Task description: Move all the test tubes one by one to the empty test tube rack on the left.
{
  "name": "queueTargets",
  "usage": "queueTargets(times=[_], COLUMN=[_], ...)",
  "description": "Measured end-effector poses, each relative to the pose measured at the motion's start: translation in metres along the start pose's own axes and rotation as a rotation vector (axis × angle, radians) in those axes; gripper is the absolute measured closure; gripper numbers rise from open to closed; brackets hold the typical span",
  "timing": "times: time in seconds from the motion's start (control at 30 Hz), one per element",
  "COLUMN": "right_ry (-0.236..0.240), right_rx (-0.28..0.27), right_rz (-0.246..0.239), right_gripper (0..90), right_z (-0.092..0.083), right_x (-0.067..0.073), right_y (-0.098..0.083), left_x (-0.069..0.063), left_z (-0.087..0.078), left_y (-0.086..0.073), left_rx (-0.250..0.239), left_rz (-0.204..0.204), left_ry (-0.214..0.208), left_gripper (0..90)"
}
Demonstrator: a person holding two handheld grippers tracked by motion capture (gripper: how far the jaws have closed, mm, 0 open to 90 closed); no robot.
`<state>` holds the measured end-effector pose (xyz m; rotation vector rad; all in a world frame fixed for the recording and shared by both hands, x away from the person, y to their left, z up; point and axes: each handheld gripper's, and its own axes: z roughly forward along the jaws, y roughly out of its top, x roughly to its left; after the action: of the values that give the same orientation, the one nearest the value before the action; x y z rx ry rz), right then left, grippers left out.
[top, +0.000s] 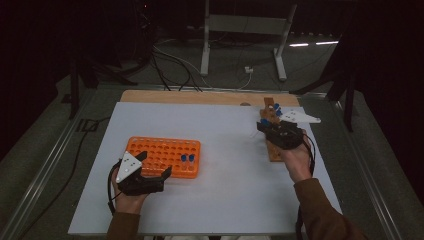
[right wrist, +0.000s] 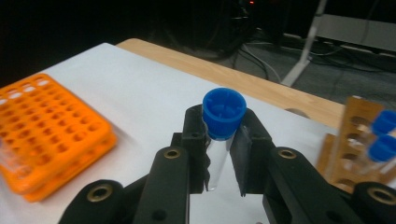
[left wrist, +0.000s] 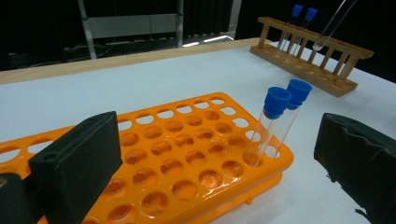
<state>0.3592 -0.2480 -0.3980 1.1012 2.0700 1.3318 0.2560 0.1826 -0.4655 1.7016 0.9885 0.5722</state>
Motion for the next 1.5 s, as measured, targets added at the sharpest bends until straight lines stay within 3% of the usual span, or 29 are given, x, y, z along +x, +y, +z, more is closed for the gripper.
queueTargets(times=[0.47, 0.93, 1.5], right_ry=[0.129, 0.264, 0.371], right_rx=[0.020, 0.033, 0.051], right_rz=[-0.037, -0.053, -0.096], right_gripper=[76.6, 76.5, 76.5], right_z=[0.006, 0.015, 0.024], right_x=[0.036, 0.075, 0.116], right_y=[-0.002, -0.001, 0.003], left_x=[-0.003, -0.005, -0.012], left_z=[0.001, 0.004, 0.006], left_y=[0.001, 0.001, 0.004], left_rx=[0.004, 0.016, 0.021], left_rz=[0.011, 0.020, 0.037], left_ry=[-0.036, -0.041, -0.059], left_gripper=[1.8, 1.8, 2.2])
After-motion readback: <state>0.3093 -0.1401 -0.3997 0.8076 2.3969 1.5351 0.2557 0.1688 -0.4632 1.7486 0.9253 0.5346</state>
